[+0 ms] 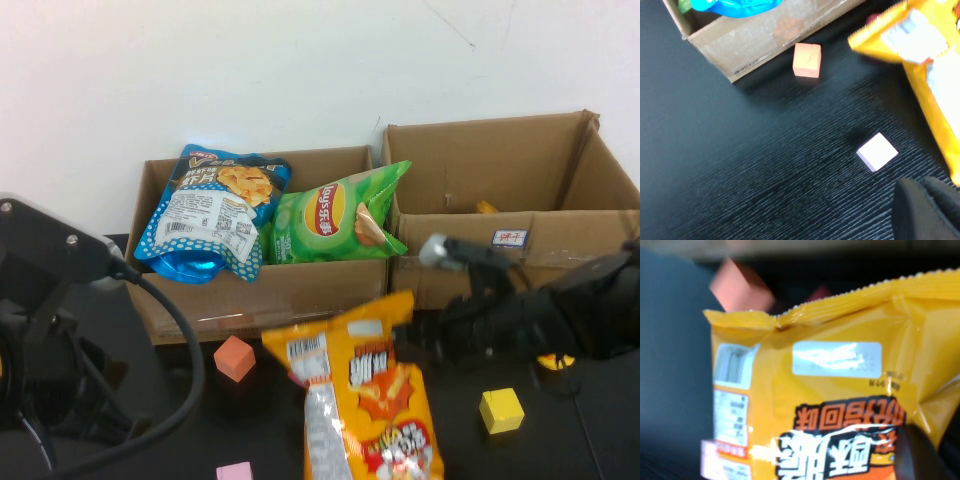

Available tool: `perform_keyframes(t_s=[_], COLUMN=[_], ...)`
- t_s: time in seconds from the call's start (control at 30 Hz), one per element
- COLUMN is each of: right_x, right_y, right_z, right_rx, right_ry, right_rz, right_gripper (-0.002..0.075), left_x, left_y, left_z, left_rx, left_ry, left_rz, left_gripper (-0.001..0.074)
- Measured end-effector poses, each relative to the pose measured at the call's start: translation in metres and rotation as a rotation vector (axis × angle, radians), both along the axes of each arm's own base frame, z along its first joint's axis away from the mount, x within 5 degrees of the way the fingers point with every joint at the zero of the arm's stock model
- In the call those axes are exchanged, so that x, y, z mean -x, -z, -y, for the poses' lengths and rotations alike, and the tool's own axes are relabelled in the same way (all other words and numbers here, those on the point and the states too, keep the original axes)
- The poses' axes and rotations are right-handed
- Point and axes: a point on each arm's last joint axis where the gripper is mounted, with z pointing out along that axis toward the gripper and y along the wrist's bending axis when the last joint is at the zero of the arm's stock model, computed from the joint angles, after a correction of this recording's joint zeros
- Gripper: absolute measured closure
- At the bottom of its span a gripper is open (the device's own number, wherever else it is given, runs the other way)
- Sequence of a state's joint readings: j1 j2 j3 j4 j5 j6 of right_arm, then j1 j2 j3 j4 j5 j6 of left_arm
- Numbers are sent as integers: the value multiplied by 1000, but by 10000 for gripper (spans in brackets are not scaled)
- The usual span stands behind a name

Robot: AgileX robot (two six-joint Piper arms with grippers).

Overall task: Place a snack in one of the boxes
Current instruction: Pick up the potato chip, then place the potato chip in the potato chip box

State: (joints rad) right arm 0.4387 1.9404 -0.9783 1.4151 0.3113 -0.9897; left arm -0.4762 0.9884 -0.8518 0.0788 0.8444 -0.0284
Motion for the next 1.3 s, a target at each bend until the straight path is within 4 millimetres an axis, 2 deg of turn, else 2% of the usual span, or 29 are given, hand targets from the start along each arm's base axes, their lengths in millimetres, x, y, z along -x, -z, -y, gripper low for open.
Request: perform_keyframes(t_s=[0.2,0.6,0.67,0.7,0.8,0.93,1.1,1.3], right_x=[2,18,22,26,25,17,-8,-51], right_y=[-40,-101,-113,-126,-147,-181,-226,-250], right_z=[2,6,7,8,5,-1,-13,-34], right_rx=[-28,-108,-128,-148,-182,-234,-283,-215], right_ry=[-13,-54,-60,-72,-96,-119,-130,-205], right_rz=[119,263,293,322,379,471,615,789], right_gripper=[725,726,726,726,726,726,726,726], left_x=[0,-1,-1,-1,2,11,24,39], left_y=[0,-1,-1,-1,-2,-8,-22,-32], left_z=[0,1,1,1,-1,-7,-19,-29], left_rx=[1,22,25,35,44,51,65,78], left_ry=[-1,-16,-20,-37,-62,-71,-109,-125], left_rz=[0,16,15,8,-11,17,110,170], left_gripper=[736,736,736,736,736,736,736,736])
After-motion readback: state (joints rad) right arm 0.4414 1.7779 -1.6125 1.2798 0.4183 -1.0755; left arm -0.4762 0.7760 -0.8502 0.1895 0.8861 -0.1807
